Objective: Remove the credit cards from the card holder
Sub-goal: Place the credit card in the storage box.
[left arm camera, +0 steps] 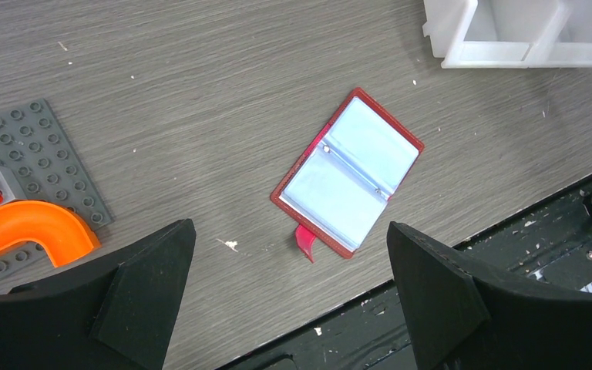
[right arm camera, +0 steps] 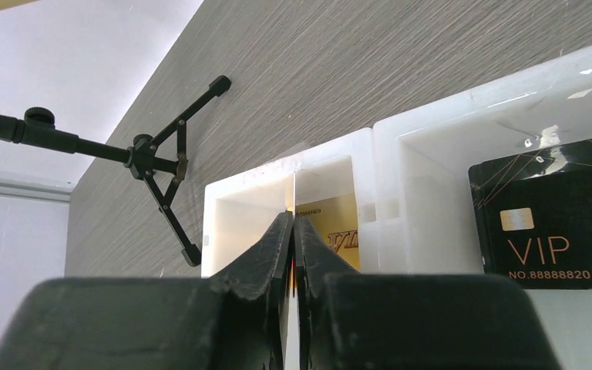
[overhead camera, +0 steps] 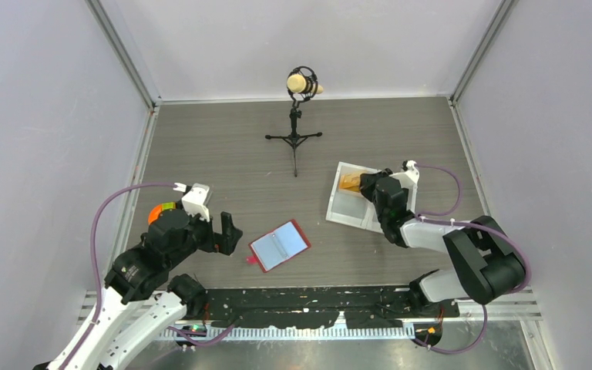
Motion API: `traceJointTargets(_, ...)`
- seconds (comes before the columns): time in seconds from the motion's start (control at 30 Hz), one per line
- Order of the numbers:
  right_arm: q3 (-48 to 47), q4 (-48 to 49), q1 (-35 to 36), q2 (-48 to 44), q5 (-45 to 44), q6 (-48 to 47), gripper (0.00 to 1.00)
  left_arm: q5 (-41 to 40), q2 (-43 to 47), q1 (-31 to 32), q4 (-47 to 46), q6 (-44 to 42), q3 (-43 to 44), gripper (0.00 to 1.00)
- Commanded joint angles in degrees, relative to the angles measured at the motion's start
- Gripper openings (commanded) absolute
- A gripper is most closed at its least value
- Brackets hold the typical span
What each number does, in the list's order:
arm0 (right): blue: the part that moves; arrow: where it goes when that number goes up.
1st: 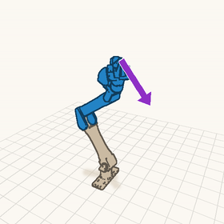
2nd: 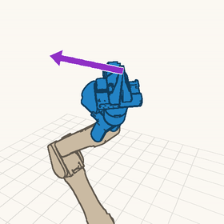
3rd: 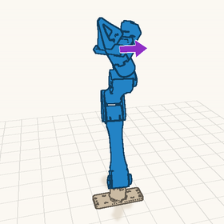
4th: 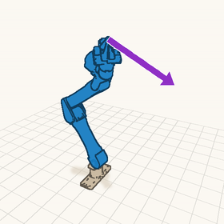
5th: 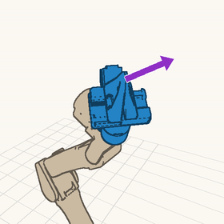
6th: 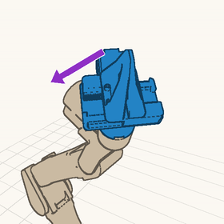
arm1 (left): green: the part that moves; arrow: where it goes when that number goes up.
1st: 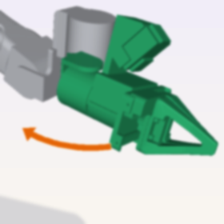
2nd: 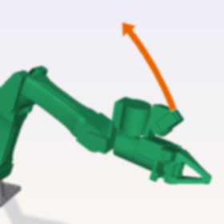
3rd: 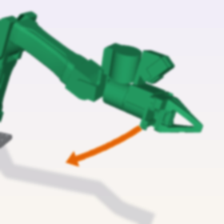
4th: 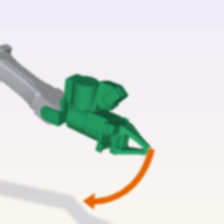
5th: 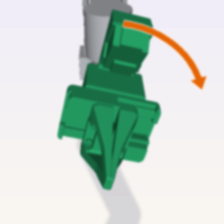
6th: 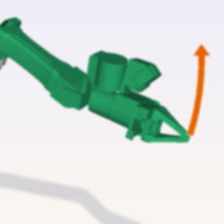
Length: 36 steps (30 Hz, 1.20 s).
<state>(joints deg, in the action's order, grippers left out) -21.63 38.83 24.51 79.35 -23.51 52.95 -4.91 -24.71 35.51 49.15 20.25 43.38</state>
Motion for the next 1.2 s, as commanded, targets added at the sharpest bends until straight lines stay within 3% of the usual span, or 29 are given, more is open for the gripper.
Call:
traceJointTargets(0.0,-0.72,2.13,-0.17,1.69,-2.52,0.75,0.15,0.32,0.54,-0.26,-1.41,-1.22,-0.05,1.0)
traceJointTargets(0.33,-2.43,-2.75,-0.17,0.6,-2.71,0.45,0.31,0.34,0.37,-0.26,-1.51,-1.26,-0.13,1.0)
traceJointTargets(0.77,-9.49,-23.84,-0.17,-9.88,-11.04,-2.58,0.43,0.44,0.18,-0.26,-1.24,-1.44,0.04,1.0)
traceJointTargets(0.87,-11.36,-24.54,-0.17,-12.57,-9.08,-8.21,0.43,-0.09,-0.15,-0.26,-1.08,-1.51,0.11,1.0)
traceJointTargets(1.0,-15.15,-26.87,-0.06,-14.0,0.73,-16.06,0.43,-0.02,-0.8,-0.26,-0.88,-1.7,0.31,1.0)
traceJointTargets(1.17,-19.43,-36.03,2.92,-14.34,5.51,-19.71,0.43,-0.61,-0.95,-0.26,-0.83,-1.66,0.13,1.0)
